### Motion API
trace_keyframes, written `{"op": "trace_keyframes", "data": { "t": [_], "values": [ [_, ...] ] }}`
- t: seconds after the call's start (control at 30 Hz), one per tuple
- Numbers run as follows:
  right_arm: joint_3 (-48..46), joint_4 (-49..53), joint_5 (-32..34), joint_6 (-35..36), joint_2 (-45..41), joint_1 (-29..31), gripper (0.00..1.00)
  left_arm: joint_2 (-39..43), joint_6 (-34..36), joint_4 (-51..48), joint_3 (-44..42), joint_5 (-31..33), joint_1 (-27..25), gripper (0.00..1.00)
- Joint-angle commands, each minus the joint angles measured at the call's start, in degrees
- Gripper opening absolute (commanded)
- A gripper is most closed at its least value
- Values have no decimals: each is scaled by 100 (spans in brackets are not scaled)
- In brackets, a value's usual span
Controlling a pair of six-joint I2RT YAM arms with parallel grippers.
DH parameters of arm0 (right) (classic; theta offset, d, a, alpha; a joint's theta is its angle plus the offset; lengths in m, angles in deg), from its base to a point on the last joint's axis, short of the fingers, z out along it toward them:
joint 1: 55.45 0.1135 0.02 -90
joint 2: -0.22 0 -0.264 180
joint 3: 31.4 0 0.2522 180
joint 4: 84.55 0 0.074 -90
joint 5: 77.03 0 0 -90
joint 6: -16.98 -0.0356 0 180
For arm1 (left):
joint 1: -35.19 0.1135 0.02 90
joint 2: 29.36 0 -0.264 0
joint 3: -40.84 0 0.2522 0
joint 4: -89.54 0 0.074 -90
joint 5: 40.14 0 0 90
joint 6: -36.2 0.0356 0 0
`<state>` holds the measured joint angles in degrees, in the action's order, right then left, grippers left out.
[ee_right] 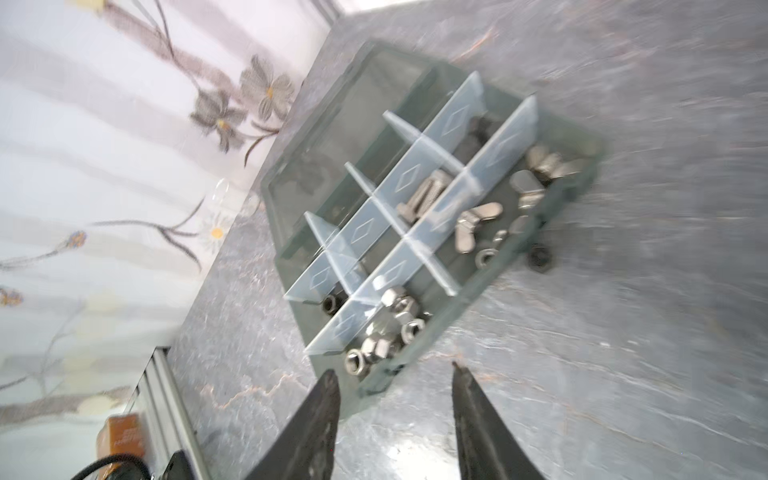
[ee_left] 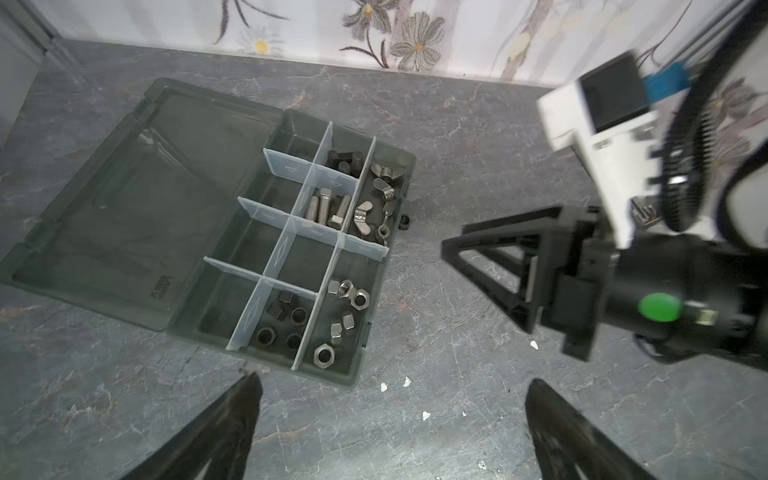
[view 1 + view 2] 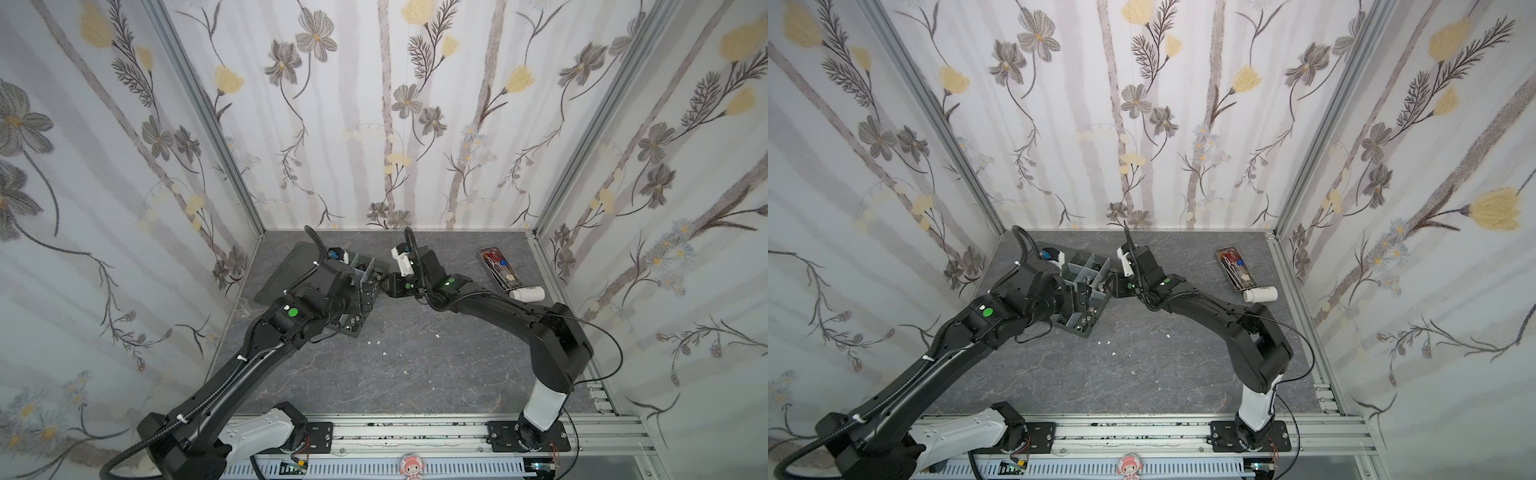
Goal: Sort the screws and nuts into containers
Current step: 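Open the right gripper over the box while the left gripper moves toward a nut, then lower the left gripper toward the black nut lying beside the box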
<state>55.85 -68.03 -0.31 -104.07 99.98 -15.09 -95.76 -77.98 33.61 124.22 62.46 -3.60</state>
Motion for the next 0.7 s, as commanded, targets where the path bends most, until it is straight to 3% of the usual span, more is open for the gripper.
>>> {"op": "trace_keyframes", "data": {
  "t": [0.0,0.37,0.67],
  "values": [
    [-714,-314,12,-59,-648,-390,46,-476,114,245,217,434,-201,98],
    [-2737,-224,-354,-17,-2830,-1956,51,-2807,474,418,1371,162,-331,91],
    [-3485,-13,-786,2,-3129,-2889,56,-4149,432,525,2053,67,-340,79]
  ]
}}
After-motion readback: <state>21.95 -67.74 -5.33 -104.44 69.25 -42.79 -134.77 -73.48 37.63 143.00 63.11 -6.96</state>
